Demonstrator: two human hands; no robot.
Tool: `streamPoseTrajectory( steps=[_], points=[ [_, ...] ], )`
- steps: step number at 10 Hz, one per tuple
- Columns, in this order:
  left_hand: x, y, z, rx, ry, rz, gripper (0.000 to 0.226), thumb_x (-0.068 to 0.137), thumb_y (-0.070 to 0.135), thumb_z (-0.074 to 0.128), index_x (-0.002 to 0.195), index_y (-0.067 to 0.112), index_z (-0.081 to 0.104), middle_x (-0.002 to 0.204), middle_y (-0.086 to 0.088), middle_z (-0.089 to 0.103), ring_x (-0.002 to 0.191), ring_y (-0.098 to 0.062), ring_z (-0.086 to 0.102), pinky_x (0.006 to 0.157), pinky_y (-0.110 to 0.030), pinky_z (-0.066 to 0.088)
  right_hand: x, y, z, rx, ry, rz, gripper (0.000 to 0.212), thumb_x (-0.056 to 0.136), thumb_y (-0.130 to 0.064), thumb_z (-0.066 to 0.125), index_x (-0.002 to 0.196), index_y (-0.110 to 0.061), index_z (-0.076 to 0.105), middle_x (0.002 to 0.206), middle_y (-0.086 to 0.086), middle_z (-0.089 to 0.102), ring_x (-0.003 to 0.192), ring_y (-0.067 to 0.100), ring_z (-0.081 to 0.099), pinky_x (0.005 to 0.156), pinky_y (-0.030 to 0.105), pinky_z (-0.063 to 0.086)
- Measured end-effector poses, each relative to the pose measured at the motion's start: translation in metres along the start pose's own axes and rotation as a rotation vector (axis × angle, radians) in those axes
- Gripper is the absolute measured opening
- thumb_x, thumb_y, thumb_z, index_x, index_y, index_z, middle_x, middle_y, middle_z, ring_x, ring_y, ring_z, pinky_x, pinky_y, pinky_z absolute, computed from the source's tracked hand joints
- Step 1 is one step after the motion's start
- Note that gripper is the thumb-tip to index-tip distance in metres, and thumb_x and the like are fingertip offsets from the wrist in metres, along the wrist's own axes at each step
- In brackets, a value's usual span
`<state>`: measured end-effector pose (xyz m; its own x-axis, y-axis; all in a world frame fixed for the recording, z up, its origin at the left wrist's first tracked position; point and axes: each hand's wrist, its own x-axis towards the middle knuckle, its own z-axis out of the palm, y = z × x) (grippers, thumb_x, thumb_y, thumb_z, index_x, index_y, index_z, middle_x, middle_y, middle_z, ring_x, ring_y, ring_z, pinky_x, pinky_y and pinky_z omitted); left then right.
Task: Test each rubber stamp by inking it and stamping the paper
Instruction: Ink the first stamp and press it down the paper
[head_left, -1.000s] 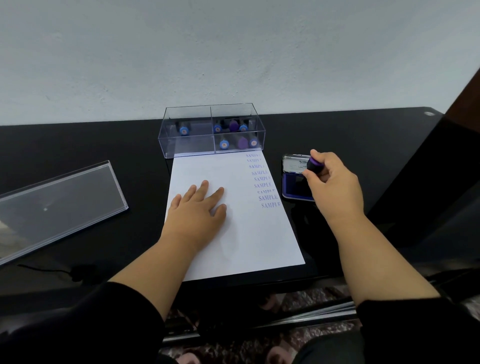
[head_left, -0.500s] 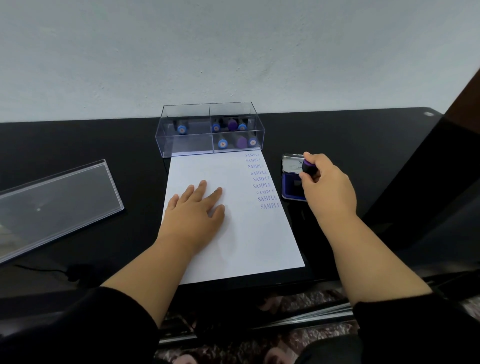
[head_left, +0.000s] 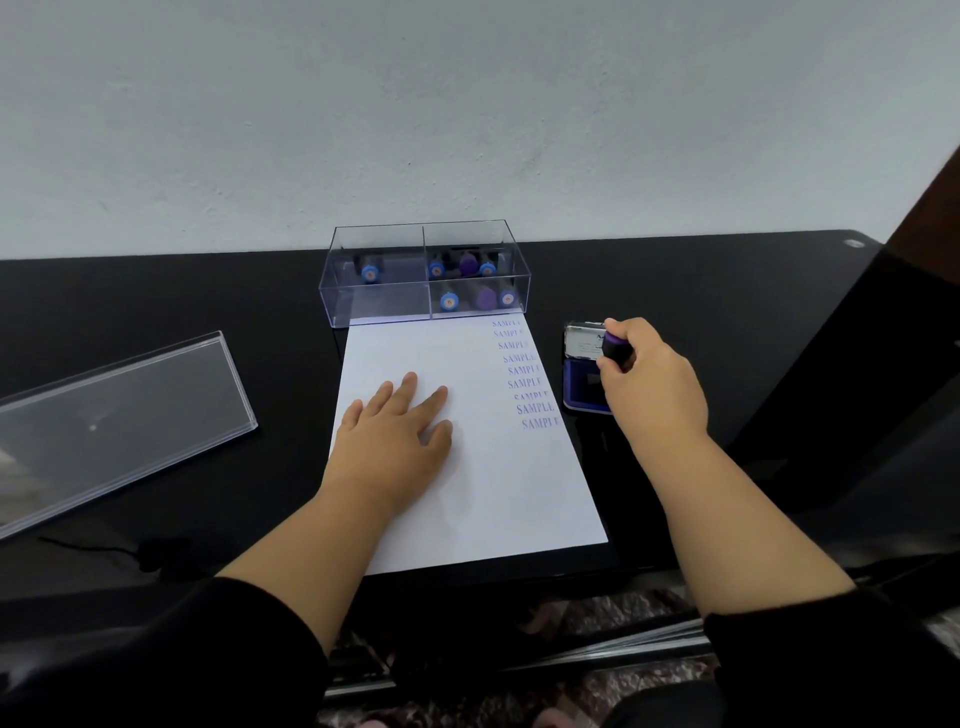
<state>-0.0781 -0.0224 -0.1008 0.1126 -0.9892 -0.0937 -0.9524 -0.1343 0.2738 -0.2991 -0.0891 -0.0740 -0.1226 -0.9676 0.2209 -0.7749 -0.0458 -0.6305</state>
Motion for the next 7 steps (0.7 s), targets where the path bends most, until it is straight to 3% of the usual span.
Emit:
streamPoseTrajectory(
  steps=[2, 4, 7],
  points=[
    [0.000, 0.000, -0.001, 0.006, -0.007, 0.001, 0.049, 0.101, 0.045, 0.022, 0.149, 0.043, 0.013, 0.160, 0.010, -0.001, 0.147, -0.011, -0.004, 0.118, -0.034, -0.004, -0.002, -0.002, -0.002, 0.003, 0.004, -0.015, 0.034, 0.094, -0.020, 0.051, 0.126, -0.031, 0.050, 0.099, 0.001, 0.062, 0.084, 0.019, 0.053, 0.059, 0.029, 0.038],
    [-0.001, 0.000, 0.000, -0.009, 0.002, -0.005, 0.049, 0.101, 0.044, 0.023, 0.149, 0.044, 0.015, 0.160, 0.011, -0.001, 0.147, -0.010, -0.003, 0.118, -0.033, -0.005, -0.012, -0.005, -0.008, 0.138, 0.023, -0.074, 0.036, 0.093, -0.021, 0.055, 0.127, -0.031, 0.051, 0.097, -0.005, 0.059, 0.087, 0.014, 0.056, 0.069, 0.031, 0.049],
    [-0.002, 0.001, -0.002, -0.023, -0.001, -0.006, 0.048, 0.101, 0.043, 0.023, 0.149, 0.042, 0.016, 0.160, 0.010, -0.001, 0.147, -0.011, -0.003, 0.117, -0.033, -0.005, -0.037, -0.013, -0.007, 0.191, -0.110, -0.164, 0.036, 0.088, -0.023, 0.063, 0.122, -0.035, 0.057, 0.075, -0.022, 0.053, 0.070, -0.002, 0.053, 0.063, 0.013, 0.040]
  ],
)
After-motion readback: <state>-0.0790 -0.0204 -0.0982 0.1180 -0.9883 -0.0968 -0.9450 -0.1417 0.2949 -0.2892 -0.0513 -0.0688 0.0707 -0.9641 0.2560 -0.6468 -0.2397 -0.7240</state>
